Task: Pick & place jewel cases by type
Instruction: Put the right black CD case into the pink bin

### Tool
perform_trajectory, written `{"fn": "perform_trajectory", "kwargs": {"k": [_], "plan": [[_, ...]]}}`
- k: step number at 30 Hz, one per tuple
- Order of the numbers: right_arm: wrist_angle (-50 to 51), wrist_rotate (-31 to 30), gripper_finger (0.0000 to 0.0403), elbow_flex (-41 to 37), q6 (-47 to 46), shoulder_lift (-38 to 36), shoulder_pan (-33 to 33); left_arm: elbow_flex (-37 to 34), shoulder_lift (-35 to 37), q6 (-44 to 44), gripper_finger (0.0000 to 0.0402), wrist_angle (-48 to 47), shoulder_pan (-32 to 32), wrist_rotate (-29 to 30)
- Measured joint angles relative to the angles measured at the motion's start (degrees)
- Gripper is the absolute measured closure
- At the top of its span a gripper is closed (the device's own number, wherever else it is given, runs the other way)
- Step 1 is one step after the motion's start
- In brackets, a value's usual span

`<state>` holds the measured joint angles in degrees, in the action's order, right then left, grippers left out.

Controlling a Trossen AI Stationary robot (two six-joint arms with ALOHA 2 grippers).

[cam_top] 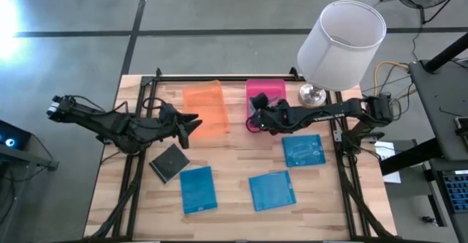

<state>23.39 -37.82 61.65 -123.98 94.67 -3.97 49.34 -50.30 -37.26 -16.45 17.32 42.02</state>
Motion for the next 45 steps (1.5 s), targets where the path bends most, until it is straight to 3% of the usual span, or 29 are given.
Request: {"fn": "perform_trajectory", "kwargs": {"k": [4,8,13,17,20,26,30,38,45], "plan": [[2.94,10.28,0.0181,2.71,5.83,0.03,0.39,0.00,-0.18,1.71,0.0271,-0.02,0.00,0.06],[11.39,24.45,0.0181,4.90,8.25,0.07,1.06,0.00,-0.50,2.33,0.0271,-0.02,0.00,0.60],[7.84,33.68,0.0181,4.47,22.17,-0.58,0.96,0.00,-0.48,2.99,0.0271,0.11,0.00,1.88],[11.21,33.38,0.0181,6.20,38.87,-2.67,-0.39,0.00,-0.44,2.68,0.0271,0.19,0.00,2.35],[24.23,33.24,0.0181,9.51,47.55,-4.21,-1.64,0.00,-0.48,1.91,0.0271,0.10,0.00,2.40],[50.41,26.98,0.0186,16.75,76.40,-2.98,-2.15,0.00,-0.66,0.46,0.0271,-0.01,-0.30,2.43],[50.48,29.08,0.0223,16.30,98.08,-1.35,-3.89,0.00,-0.85,-2.23,0.0271,0.02,-1.87,2.49],[49.49,32.37,0.0382,15.12,123.50,1.75,-5.94,0.00,-1.05,-12.30,0.0271,0.21,-3.39,4.33],[45.14,31.77,0.0394,14.08,133.76,3.69,-7.89,0.00,-2.65,-17.47,0.0271,0.18,-3.37,6.68]]}}
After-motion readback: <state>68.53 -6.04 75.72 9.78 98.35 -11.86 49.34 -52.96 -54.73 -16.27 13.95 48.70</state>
